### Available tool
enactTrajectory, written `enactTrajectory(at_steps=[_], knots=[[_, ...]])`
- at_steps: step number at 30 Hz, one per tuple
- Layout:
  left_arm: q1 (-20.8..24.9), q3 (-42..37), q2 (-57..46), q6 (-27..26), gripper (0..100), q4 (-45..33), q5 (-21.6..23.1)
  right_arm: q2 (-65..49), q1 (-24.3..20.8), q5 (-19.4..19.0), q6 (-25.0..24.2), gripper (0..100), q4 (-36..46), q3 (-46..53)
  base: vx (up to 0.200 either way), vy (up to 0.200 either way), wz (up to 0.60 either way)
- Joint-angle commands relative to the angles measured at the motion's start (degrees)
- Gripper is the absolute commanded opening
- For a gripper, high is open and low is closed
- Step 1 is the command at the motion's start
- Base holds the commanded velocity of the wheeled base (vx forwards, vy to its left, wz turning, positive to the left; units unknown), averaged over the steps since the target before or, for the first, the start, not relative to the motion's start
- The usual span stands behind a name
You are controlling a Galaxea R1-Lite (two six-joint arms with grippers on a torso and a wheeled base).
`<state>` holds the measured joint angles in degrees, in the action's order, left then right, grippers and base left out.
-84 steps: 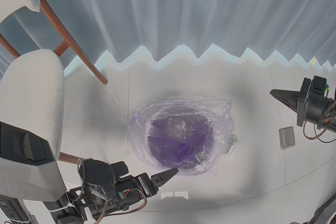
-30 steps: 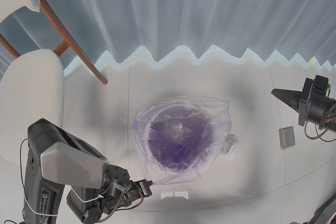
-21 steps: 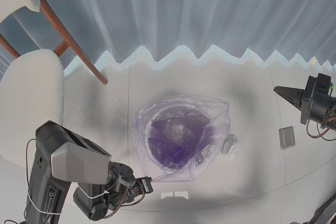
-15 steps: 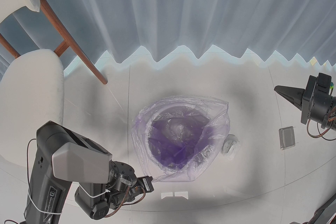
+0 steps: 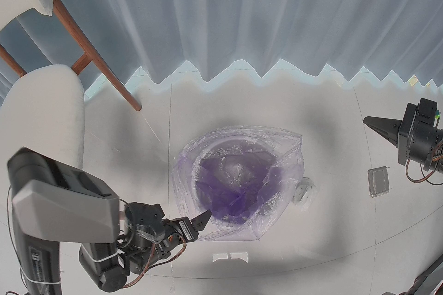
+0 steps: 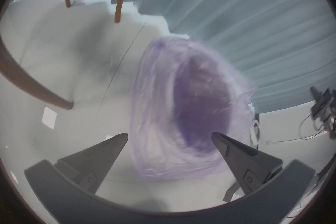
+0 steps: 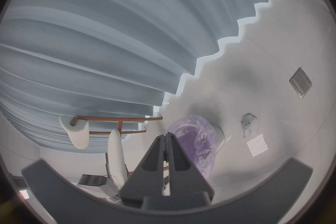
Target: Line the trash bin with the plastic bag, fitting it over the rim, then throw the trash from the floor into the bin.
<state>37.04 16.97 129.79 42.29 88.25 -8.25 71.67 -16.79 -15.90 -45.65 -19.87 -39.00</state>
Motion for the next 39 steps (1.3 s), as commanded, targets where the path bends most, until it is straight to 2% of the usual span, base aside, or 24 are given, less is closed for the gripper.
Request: enactTrajectory(at_steps=[1,2,3,5,6,7,9,11,12,13,18,23,26,34,35,39], knots=[[7.61,-6.07,-32.23,-1.68,100,0.52,-1.24,-0.30,-1.85,0.08,2.59,0,6.95,-0.20,0.000,0.000,0.00],[11.83,-4.58,-40.14,-5.99,100,0.17,2.36,-0.39,-5.45,0.16,2.32,0,12.14,-0.55,0.000,0.000,0.00],[12.80,-3.43,-42.61,-8.28,100,-0.36,4.65,-0.13,-6.68,0.08,2.32,0,13.81,-0.55,0.000,0.000,0.00],[13.15,-2.99,-43.22,-8.98,100,-0.53,5.44,-0.04,-7.03,0.08,2.32,0,14.33,-0.55,0.000,0.000,0.00],[14.12,3.68,-47.00,-13.37,100,-6.07,11.07,3.04,-11.25,0.25,2.32,0,15.74,-1.08,0.000,0.000,0.00],[14.12,6.76,-47.62,-14.34,100,-9.41,11.68,5.32,-12.48,0.69,2.50,0,15.92,-1.70,0.000,0.000,0.00],[14.12,9.13,-47.97,-14.87,100,-12.05,12.12,7.43,-13.18,1.39,2.76,0,16.18,-2.66,0.000,0.000,0.00],[13.85,16.43,-49.90,-14.87,100,-19.69,12.56,14.64,-15.47,6.23,3.03,0,17.59,-6.88,0.000,0.000,0.00],[13.85,16.78,-49.99,-14.87,100,-20.04,12.56,14.99,-15.65,6.58,3.03,0,17.76,-6.97,0.000,0.000,0.00],[13.41,18.89,-50.52,-14.87,100,-23.12,12.21,18.77,-16.96,9.66,3.20,0,19.26,-8.64,0.000,0.000,0.00],[9.90,19.24,-53.15,-14.34,100,-25.05,12.38,25.63,-20.48,14.31,5.05,0,19.96,-12.07,0.000,0.000,0.00],[0.05,21.26,-55.53,-14.87,100,-29.62,13.44,35.12,-23.64,19.76,6.19,0,19.96,-17.69,0.000,0.000,0.00],[-1.79,22.05,-56.14,-14.78,100,-29.71,14.67,36.88,-23.99,22.84,6.02,0,19.61,-20.33,0.000,0.000,0.00],[-1.53,22.14,-58.60,-14.78,100,-29.80,16.60,36.00,-23.38,23.98,6.28,0,19.87,-20.50,0.000,0.000,0.00],[-1.53,21.97,-58.60,-14.78,100,-29.80,16.60,36.00,-23.38,24.25,6.45,100,19.96,-20.59,0.000,0.000,0.00],[-1.53,21.70,-58.60,-14.78,100,-29.80,16.60,36.35,-23.47,24.95,5.93,100,20.22,-21.56,0.000,0.000,0.00]])
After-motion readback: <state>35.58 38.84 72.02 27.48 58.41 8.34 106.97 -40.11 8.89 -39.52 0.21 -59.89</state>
